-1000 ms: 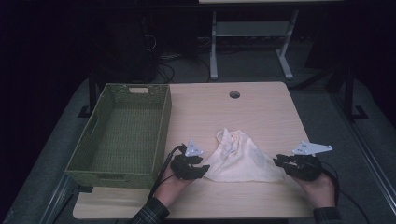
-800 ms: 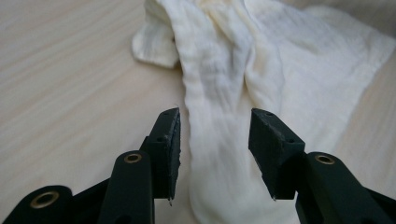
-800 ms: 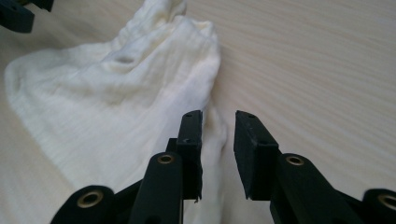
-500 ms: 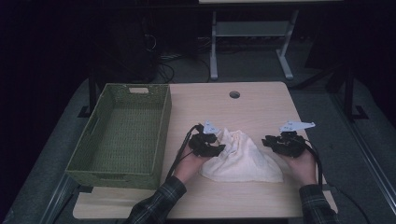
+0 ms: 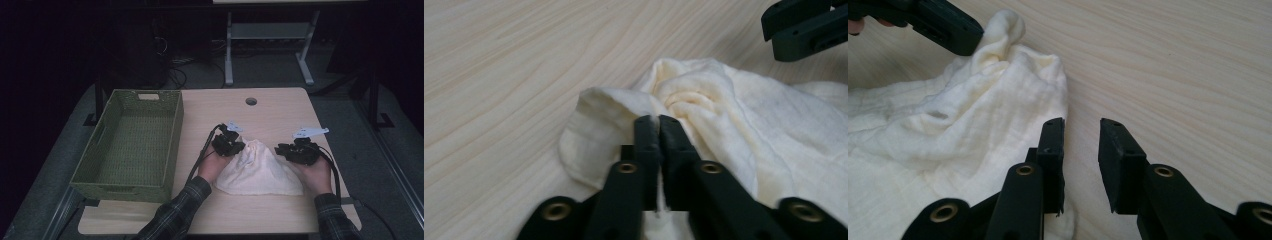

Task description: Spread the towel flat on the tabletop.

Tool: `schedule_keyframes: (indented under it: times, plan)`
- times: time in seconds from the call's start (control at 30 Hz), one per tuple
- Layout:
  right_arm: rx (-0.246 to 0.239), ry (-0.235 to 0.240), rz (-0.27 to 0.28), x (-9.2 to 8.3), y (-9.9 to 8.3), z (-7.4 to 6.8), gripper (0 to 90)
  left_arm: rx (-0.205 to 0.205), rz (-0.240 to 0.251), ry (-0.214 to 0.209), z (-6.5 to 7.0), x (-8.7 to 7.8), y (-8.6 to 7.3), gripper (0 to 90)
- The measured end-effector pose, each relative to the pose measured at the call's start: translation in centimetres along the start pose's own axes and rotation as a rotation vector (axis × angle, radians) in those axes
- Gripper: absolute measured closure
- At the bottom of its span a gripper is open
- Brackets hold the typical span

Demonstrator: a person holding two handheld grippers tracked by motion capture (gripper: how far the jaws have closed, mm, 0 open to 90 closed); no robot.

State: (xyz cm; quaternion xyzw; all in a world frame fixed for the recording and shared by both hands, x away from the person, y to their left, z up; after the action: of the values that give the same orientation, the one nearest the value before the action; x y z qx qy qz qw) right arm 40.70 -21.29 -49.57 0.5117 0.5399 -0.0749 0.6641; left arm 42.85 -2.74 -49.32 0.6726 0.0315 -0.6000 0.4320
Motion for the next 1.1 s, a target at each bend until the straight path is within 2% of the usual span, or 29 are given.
schedule_keyframes:
  times: [0.1,0.3,0.5,0.57,0.73,0.9,0.93,1.0,1.1]
  plan:
    - [-0.005,-0.005,0.002,0.0,0.0,0.2,71.4,0.009,0.001,0.004,0.0,-0.9,-0.6,89.3]
    - [0.001,-0.004,-0.002,0.4,0.3,0.3,71.4,0.033,0.001,0.017,0.3,-2.7,-2.8,89.5]
    - [-0.012,-0.008,-0.014,1.2,0.9,0.1,71.4,0.034,0.0,0.013,0.6,-4.0,-5.1,89.5]
    - [-0.016,-0.008,-0.023,1.8,0.9,0.1,71.4,0.037,-0.016,0.019,0.8,-4.3,-5.9,89.5]
    - [0.004,0.001,-0.04,2.8,0.8,0.4,71.5,0.02,-0.031,0.006,1.1,-4.5,-7.3,89.4]
    - [0.003,0.005,-0.052,3.4,0.6,0.5,70.8,0.026,-0.03,0.001,1.3,-4.4,-7.2,89.4]
    - [-0.003,0.025,-0.058,3.8,0.5,0.2,68.2,0.027,-0.03,0.001,1.3,-4.4,-7.2,89.4]
    - [-0.013,0.028,-0.06,3.9,0.5,0.2,67.5,0.028,-0.033,0.002,1.3,-4.3,-7.3,89.4]
    - [-0.025,0.059,-0.063,4.0,0.4,-0.4,64.7,0.026,-0.037,0.002,1.2,-4.2,-7.4,89.3]
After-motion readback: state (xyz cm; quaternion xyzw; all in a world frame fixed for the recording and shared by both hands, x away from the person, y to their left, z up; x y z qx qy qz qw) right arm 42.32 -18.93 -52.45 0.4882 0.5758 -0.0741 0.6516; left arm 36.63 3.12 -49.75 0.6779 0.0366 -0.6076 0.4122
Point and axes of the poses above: each handheld gripper's, and its own axes: x roughly forward along the jaws, y roughly out of its top, z roughly to its right, the point moved 8 cm from there along x, roughly forward along the jaws, and after that the axes turned 13 degrees about -z, right-handed, at the moved point
